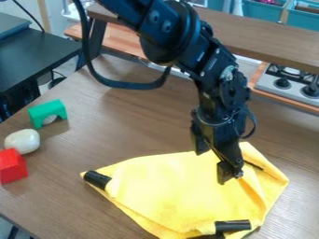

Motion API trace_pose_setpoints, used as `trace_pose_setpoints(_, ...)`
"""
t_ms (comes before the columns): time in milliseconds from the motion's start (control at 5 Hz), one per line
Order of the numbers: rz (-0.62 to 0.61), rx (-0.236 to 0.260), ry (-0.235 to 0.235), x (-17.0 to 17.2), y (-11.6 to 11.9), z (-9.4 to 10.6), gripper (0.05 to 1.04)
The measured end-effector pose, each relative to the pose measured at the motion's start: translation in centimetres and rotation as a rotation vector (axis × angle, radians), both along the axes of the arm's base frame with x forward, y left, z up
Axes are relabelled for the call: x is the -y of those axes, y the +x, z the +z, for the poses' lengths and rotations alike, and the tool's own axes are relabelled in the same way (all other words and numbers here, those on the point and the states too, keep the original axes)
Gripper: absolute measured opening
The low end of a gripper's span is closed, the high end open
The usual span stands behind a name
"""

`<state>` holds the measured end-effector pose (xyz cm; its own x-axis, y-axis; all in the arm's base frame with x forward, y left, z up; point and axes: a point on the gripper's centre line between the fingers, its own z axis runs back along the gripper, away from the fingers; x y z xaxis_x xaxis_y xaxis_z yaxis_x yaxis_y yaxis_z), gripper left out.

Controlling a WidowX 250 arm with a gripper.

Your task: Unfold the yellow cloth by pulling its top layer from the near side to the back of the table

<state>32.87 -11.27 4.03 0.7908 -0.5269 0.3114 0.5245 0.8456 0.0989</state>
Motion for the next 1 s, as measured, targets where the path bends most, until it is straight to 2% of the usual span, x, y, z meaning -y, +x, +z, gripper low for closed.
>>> trace_pose_setpoints(200, 0.004, -0.026, 0.008, -0.1, -0.3, -0.9, 1.0)
trace_pose_setpoints(800, -0.08, -0.017, 0.032, 1.4, -1.1, -1.3, 1.0)
trace_pose_setpoints(1000, -0.134, -0.03, 0.062, 2.2, -1.7, -2.0, 1.001)
